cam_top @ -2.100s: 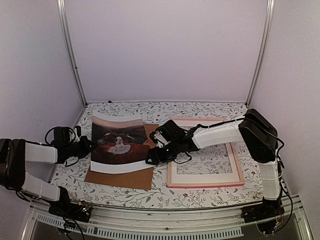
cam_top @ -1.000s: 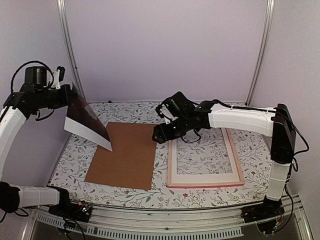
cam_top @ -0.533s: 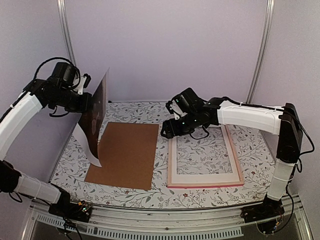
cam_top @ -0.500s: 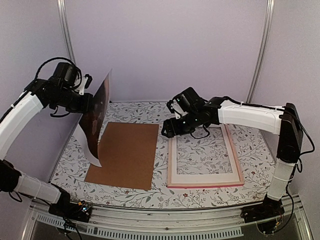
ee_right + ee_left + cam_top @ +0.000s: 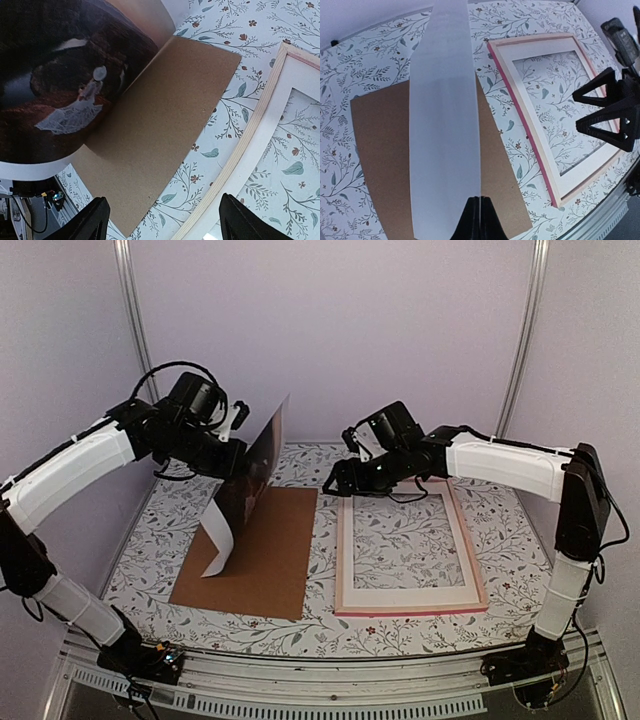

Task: Put the photo into the frame
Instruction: Turn over the photo.

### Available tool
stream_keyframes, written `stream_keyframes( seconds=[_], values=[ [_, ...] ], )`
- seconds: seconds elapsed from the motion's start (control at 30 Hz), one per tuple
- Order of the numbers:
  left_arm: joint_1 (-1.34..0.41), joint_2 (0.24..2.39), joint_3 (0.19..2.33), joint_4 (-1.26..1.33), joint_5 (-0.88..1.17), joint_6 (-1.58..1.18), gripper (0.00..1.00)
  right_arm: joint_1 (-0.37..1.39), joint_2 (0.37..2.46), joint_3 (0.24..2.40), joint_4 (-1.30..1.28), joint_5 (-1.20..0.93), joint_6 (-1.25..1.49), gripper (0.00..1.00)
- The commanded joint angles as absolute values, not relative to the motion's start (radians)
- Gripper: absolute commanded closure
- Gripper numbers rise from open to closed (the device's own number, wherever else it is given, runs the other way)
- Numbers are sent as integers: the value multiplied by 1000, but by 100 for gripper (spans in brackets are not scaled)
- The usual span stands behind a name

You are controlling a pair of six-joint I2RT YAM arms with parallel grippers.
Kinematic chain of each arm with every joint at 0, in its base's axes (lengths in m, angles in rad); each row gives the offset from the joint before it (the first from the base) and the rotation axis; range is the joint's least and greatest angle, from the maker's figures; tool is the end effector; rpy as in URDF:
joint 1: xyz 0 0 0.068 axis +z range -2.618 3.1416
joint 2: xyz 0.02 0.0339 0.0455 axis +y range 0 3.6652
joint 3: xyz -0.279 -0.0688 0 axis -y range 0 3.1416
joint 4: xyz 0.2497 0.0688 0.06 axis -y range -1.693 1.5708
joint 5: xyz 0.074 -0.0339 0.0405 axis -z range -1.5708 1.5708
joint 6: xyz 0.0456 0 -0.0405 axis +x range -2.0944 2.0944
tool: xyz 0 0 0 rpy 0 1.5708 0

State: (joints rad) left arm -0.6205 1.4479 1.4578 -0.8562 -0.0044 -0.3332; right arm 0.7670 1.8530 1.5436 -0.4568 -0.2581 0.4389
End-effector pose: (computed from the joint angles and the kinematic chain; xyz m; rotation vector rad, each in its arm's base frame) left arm 0.2557 -0.1825 0.3633 0.3505 2.4378 -0.4236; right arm 0.3079 0.3130 0.2807 -0.5404 2.4254 0.8639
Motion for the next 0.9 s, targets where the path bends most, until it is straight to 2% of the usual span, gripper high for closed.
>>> stream_keyframes(
  seconds=[0.0,0.23,0.43,0.87],
  values=[
    [-698,1522,1451,-738,15,-398,100,730,1803,1565,-396,-332,487,20],
    [-791,1654,1442,-623,43,-456,100,698,1778,1545,-371,-328,520,18],
    [-852,1717,1394,-505,42,-511,100,662,1749,1430,-249,-386,593,18],
    [-981,1798,1339,-344,-81,-617,99,655,1809,1393,-218,-344,661,18]
  ],
)
